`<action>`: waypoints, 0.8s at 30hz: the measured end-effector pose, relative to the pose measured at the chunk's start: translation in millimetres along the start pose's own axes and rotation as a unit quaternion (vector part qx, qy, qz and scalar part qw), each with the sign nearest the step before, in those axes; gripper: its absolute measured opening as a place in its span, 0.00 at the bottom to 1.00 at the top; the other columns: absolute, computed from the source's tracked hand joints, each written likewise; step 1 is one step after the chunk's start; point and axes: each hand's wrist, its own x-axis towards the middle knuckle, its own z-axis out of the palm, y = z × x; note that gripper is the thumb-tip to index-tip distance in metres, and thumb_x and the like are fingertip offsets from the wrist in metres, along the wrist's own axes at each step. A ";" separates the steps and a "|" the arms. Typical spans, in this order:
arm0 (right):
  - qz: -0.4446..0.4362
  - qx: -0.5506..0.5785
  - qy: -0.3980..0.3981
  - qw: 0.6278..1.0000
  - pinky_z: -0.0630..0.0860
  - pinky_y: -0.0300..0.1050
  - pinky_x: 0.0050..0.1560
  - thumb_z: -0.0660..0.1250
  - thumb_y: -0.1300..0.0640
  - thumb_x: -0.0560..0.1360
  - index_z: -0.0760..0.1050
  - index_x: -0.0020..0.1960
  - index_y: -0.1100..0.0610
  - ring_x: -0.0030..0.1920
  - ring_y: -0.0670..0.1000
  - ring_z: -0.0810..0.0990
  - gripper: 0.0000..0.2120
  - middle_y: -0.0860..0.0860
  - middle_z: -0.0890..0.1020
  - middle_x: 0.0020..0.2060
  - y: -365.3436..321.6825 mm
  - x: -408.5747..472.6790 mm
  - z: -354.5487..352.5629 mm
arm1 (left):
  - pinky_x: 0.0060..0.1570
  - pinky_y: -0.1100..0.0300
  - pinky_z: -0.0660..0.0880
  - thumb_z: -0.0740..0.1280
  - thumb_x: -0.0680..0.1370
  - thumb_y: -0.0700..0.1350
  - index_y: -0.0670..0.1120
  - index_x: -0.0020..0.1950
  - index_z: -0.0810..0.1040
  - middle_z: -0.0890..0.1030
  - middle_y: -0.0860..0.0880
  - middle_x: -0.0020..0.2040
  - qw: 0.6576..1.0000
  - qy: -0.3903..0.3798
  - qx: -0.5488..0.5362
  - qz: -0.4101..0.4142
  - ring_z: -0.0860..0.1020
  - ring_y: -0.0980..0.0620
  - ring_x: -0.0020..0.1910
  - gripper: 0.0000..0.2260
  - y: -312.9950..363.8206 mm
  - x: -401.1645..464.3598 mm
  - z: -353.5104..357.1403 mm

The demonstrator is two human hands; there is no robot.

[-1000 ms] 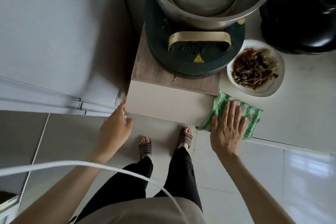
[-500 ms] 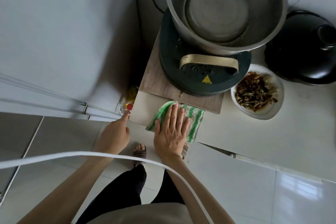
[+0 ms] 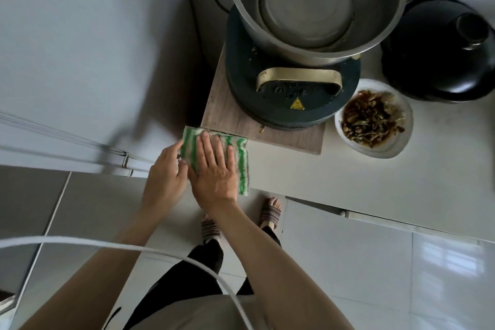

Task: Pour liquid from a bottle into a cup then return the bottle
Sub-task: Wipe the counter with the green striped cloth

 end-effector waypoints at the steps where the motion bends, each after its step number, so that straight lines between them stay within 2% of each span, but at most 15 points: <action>1: -0.012 0.014 -0.001 1.000 0.40 0.58 0.80 0.45 0.38 0.85 0.41 0.83 0.51 0.81 0.50 0.38 0.32 0.46 0.43 0.82 10.4 -2.1 -3.4 | 0.61 0.46 0.73 0.60 0.79 0.38 0.44 0.71 0.68 0.74 0.44 0.67 1.000 -0.017 0.014 -0.008 0.75 0.44 0.62 0.19 -0.1 1.6 2.3; 5: 0.010 0.027 0.011 1.000 0.40 0.58 0.80 0.44 0.37 0.84 0.40 0.82 0.47 0.81 0.50 0.40 0.31 0.44 0.44 0.81 69.6 -28.2 -20.4 | 0.58 0.49 0.71 0.56 0.82 0.43 0.41 0.66 0.72 0.77 0.40 0.62 0.993 -0.101 0.012 -0.056 0.76 0.41 0.60 0.14 10.4 -0.4 15.0; 8: 0.075 0.013 0.033 0.997 0.37 0.58 0.80 0.45 0.37 0.84 0.40 0.82 0.47 0.81 0.51 0.38 0.31 0.45 0.43 0.82 126.8 -65.3 -30.6 | 0.53 0.50 0.70 0.51 0.84 0.46 0.40 0.61 0.72 0.80 0.37 0.57 0.992 -0.099 0.017 -0.077 0.77 0.38 0.56 0.15 18.2 -6.9 21.8; 12: 0.223 0.027 0.061 0.973 0.39 0.59 0.80 0.42 0.36 0.83 0.39 0.82 0.47 0.81 0.50 0.37 0.32 0.46 0.42 0.82 219.0 -127.2 -42.8 | 0.55 0.48 0.72 0.49 0.84 0.49 0.42 0.71 0.67 0.79 0.38 0.61 0.991 -0.094 0.020 -0.091 0.78 0.37 0.59 0.19 18.5 -13.3 28.5; 16: 0.328 0.045 0.061 0.942 0.40 0.60 0.80 0.36 0.31 0.80 0.36 0.82 0.46 0.80 0.49 0.35 0.36 0.46 0.40 0.82 285.8 -173.1 -56.2 | 0.57 0.47 0.72 0.48 0.84 0.50 0.44 0.72 0.65 0.78 0.39 0.64 0.992 -0.095 0.019 -0.086 0.77 0.37 0.60 0.20 17.4 -14.8 28.4; 20: 0.365 0.058 0.065 0.927 0.38 0.61 0.79 0.36 0.32 0.79 0.35 0.81 0.49 0.81 0.52 0.37 0.37 0.49 0.40 0.82 292.2 -168.3 -53.2 | 0.54 0.47 0.72 0.50 0.84 0.48 0.42 0.71 0.66 0.79 0.37 0.60 0.992 -0.094 0.015 -0.080 0.78 0.36 0.57 0.18 17.6 -14.0 26.9; 24: 0.352 0.060 0.082 0.930 0.39 0.61 0.79 0.36 0.37 0.81 0.37 0.82 0.53 0.81 0.53 0.37 0.35 0.52 0.41 0.82 244.3 -144.3 -38.3 | 0.54 0.47 0.72 0.50 0.84 0.49 0.43 0.74 0.64 0.79 0.36 0.59 0.990 -0.095 -0.002 -0.103 0.78 0.35 0.57 0.20 21.2 -14.7 26.8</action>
